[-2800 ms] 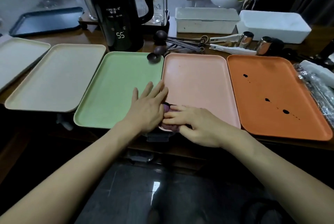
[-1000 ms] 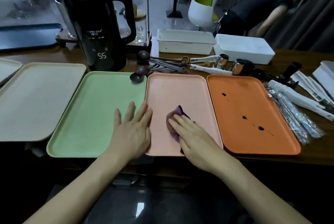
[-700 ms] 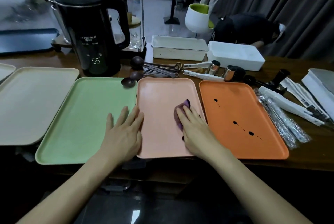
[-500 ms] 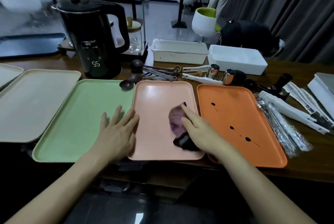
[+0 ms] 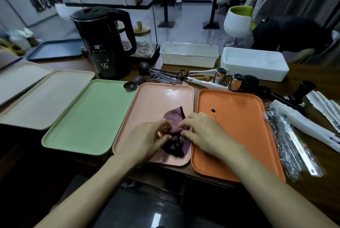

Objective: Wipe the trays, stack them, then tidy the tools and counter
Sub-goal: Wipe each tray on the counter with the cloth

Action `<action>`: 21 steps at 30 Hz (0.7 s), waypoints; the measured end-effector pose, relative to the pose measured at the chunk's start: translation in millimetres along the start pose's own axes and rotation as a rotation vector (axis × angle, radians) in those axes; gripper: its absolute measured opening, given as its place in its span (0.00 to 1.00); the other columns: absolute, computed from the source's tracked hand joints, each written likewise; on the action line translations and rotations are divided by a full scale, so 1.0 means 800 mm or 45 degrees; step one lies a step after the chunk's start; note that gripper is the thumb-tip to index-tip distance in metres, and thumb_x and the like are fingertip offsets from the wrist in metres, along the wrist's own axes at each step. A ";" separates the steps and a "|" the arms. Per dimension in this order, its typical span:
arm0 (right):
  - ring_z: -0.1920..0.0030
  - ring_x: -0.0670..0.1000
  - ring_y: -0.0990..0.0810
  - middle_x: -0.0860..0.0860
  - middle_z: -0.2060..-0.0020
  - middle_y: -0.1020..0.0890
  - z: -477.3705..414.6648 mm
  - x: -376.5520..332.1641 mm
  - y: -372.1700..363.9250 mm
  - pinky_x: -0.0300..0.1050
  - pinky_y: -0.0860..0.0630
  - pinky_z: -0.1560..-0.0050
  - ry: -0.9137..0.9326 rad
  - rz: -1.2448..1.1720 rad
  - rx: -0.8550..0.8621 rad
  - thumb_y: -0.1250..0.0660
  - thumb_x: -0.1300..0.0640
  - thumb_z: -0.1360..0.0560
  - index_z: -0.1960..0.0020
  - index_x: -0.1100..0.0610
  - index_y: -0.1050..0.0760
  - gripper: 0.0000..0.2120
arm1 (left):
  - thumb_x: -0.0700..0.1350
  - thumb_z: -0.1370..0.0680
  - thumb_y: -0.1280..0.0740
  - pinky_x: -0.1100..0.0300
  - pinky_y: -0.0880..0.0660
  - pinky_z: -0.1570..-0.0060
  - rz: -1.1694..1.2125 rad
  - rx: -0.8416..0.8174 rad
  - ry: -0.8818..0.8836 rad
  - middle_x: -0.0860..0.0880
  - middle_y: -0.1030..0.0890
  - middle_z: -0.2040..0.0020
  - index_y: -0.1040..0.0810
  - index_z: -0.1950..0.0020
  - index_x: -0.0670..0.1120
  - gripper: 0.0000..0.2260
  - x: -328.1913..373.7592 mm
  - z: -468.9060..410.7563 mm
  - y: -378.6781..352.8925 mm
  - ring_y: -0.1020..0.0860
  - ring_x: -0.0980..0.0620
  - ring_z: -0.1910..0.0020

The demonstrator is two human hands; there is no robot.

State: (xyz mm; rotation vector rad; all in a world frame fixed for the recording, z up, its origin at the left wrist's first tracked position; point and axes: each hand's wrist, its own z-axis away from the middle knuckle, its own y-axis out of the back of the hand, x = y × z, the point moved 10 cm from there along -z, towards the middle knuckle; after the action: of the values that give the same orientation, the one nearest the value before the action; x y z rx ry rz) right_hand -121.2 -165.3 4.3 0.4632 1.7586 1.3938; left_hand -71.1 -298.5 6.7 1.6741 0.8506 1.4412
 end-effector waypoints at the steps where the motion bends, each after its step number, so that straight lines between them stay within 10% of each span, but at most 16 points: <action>1: 0.45 0.54 0.24 0.48 0.48 0.20 -0.004 -0.004 0.009 0.52 0.26 0.45 0.026 0.004 0.053 0.33 0.49 0.21 0.42 0.46 0.19 0.09 | 0.57 0.24 0.32 0.51 0.21 0.55 0.047 0.027 0.014 0.54 0.16 0.55 0.25 0.45 0.57 0.10 -0.001 -0.003 0.004 0.19 0.52 0.58; 8: 0.57 0.48 0.22 0.43 0.60 0.21 -0.039 -0.003 0.096 0.46 0.28 0.55 -0.068 -0.427 0.347 0.33 0.51 0.21 0.51 0.48 0.21 0.03 | 0.43 0.22 0.30 0.65 0.25 0.59 0.299 0.166 0.041 0.56 0.19 0.57 0.23 0.50 0.54 0.06 0.006 -0.049 0.070 0.22 0.60 0.60; 15: 0.57 0.48 0.17 0.44 0.62 0.16 -0.067 -0.002 0.157 0.56 0.18 0.51 -0.139 -0.657 0.452 0.32 0.45 0.26 0.55 0.47 0.18 0.08 | 0.42 0.23 0.34 0.56 0.27 0.60 0.266 0.131 0.038 0.49 0.18 0.59 0.21 0.56 0.47 0.03 -0.018 -0.074 0.083 0.20 0.54 0.61; 21: 0.56 0.49 0.16 0.47 0.61 0.16 -0.077 -0.019 0.225 0.56 0.18 0.50 -0.097 -0.684 0.698 0.31 0.53 0.22 0.52 0.51 0.17 0.04 | 0.47 0.23 0.34 0.53 0.26 0.61 0.497 0.552 0.005 0.58 0.20 0.64 0.21 0.53 0.56 0.04 -0.044 -0.119 0.196 0.23 0.59 0.66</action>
State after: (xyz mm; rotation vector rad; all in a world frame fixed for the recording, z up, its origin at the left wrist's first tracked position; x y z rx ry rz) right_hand -196.4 -157.0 179.3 0.2857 2.0012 0.5109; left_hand -169.2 -395.3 133.5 2.2622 0.9215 1.5929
